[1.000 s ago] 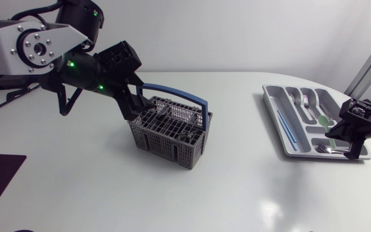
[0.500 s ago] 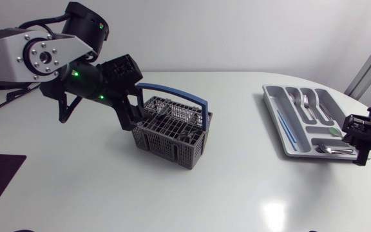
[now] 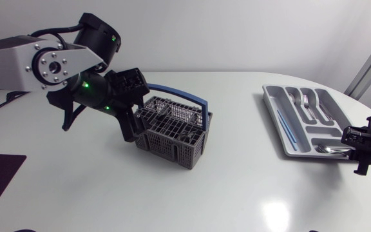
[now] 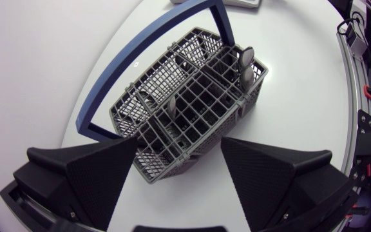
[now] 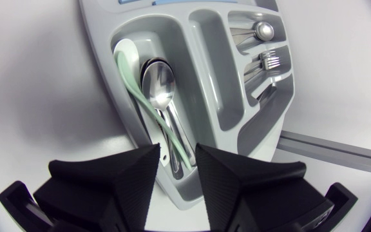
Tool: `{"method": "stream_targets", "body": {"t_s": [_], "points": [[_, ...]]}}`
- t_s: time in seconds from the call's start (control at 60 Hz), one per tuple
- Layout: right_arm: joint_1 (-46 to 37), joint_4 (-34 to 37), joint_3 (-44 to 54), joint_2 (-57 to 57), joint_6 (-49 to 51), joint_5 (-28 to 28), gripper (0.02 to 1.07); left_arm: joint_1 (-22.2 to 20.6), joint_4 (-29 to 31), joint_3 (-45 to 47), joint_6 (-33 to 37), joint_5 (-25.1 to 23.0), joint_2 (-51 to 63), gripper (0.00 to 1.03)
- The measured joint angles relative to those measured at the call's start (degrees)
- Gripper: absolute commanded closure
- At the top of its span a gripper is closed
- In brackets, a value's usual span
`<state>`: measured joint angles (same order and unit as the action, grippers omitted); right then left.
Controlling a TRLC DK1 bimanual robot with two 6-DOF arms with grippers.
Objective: Unload the cutlery basket into the drawer organizer.
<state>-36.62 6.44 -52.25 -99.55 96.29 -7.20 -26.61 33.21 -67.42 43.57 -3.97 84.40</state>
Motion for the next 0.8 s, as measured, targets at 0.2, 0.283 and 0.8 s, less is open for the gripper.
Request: {"method": "stream_targets", "body": {"t_s": [0.2, 0.283, 0.8], "points": [[0.39, 0.00, 1.97, 5.79, -0.70, 0.02, 0.34, -1.92, -0.04, 0.00, -0.04, 1.84, -0.02, 0.23], [1.38, 0.90, 3.41, 8.94, -1.92, 0.07, 0.34, -2.86, -0.26, 0.00, -0.39, 3.30, -0.02, 0.28], [16.83, 19.82, 6.19, 25.81, -21.49, 0.22, 0.25, -9.90, -3.06, -0.02, -6.32, 16.57, 2.14, 0.48]]}}
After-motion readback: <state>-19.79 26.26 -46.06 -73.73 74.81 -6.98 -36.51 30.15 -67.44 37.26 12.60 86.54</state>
